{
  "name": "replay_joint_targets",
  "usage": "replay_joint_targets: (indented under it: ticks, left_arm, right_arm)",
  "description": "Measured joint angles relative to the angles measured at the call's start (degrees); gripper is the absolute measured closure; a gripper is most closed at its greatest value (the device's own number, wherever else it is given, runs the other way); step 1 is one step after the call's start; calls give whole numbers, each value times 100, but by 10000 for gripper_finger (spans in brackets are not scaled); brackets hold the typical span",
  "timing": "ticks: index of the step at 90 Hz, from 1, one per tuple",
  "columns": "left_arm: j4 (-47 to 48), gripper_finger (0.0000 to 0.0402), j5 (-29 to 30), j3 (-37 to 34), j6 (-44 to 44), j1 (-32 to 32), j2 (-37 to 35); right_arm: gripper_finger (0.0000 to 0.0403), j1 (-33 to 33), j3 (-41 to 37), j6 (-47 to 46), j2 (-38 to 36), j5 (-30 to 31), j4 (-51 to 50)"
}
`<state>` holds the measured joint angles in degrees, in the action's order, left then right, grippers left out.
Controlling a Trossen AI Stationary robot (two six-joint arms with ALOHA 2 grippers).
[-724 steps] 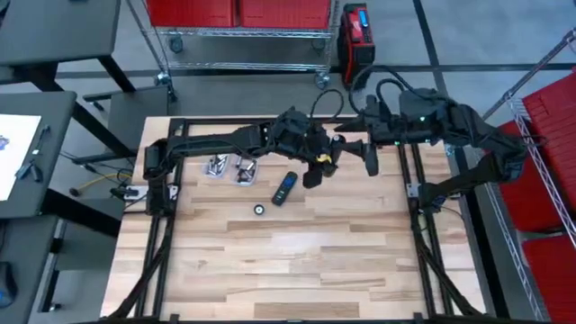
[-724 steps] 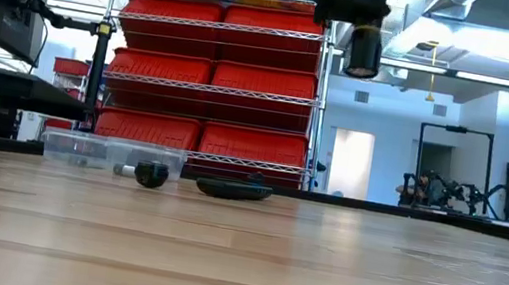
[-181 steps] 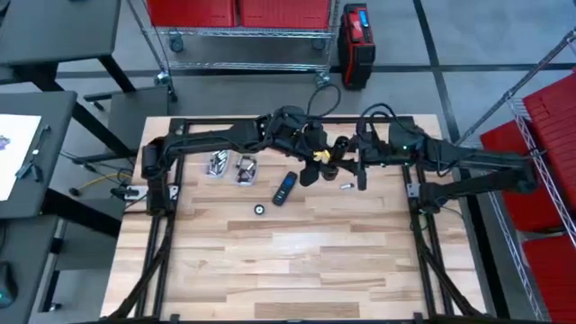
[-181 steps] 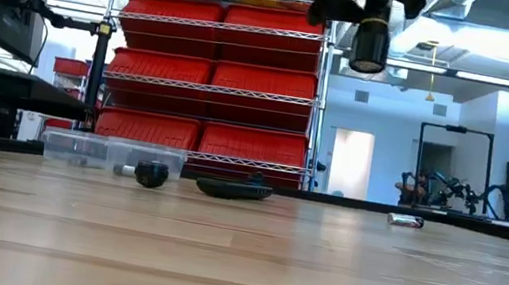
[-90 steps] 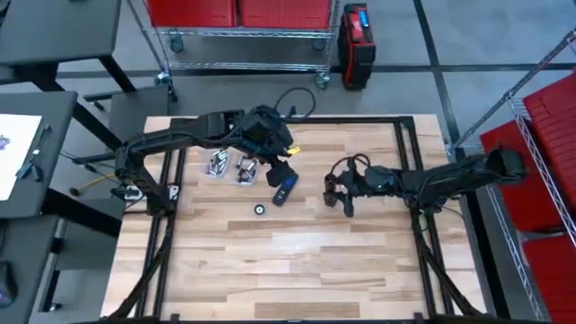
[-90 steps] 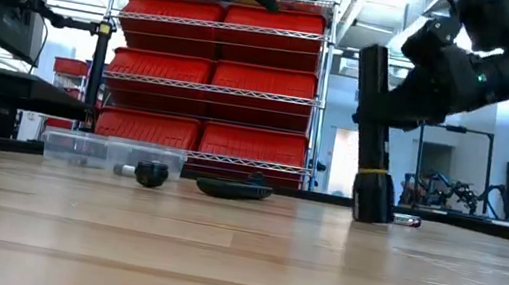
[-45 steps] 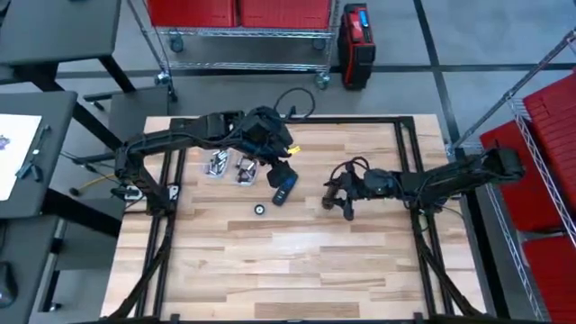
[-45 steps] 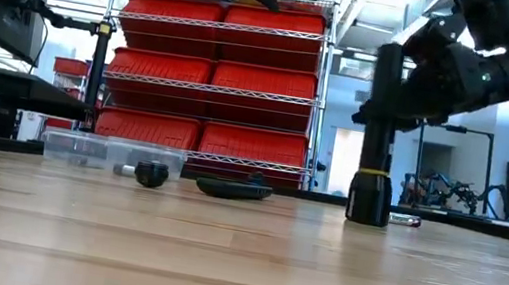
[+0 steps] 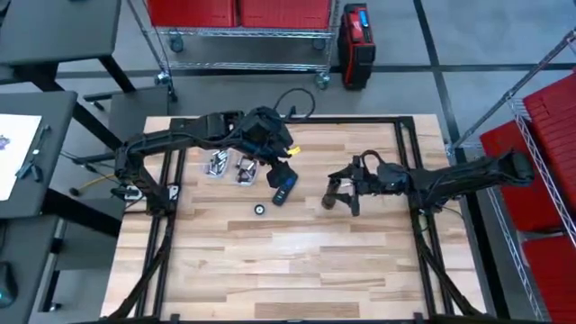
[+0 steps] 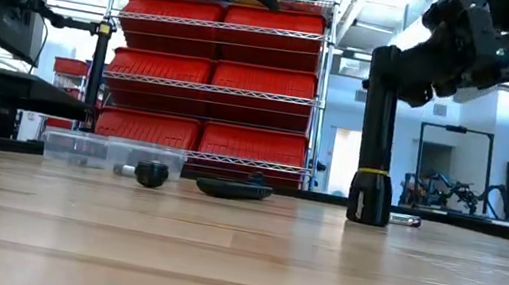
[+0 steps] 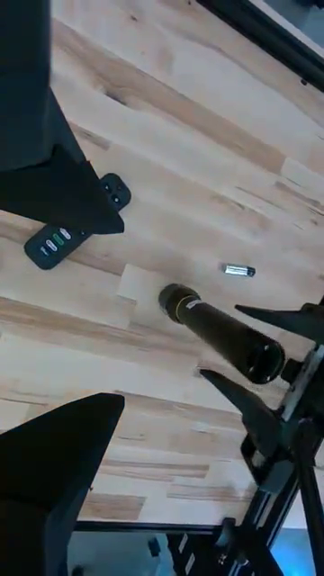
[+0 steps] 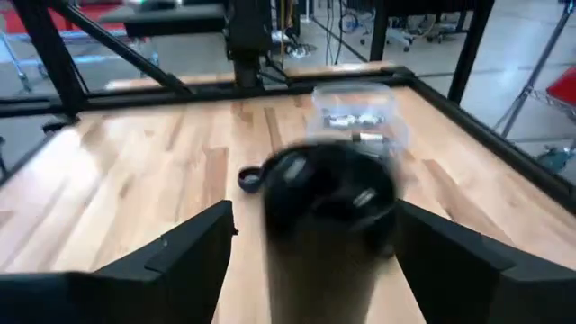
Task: Insert battery
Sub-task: Close the flashlight battery compartment
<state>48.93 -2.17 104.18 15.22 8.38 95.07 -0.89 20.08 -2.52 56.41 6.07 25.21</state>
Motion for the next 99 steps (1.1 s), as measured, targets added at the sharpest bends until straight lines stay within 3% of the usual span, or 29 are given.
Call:
replay_joint_targets:
  ticks: [35, 56, 72, 88, 99]
  left_arm:
    - [-12, 118, 129, 0, -149, 0, 0]
    - [294, 118, 484, 195, -122, 0, -151]
    - [1312, 118, 1193, 677, -178, 3, -530]
    - [1732, 118, 1617, 734, -498, 19, -1142]
    - [2069, 118, 1909, 741, -447, 31, -1517]
  right_arm:
    - [122, 15, 63, 450, -896, -1, 18]
    - [121, 18, 1131, 604, -1009, -1, -580]
    - [121, 11, 2811, 611, -214, -1, -2443]
    - [121, 107, 4555, 574, 1233, -14, -3856]
    - [121, 169, 5638, 516, 2373, -25, -4316]
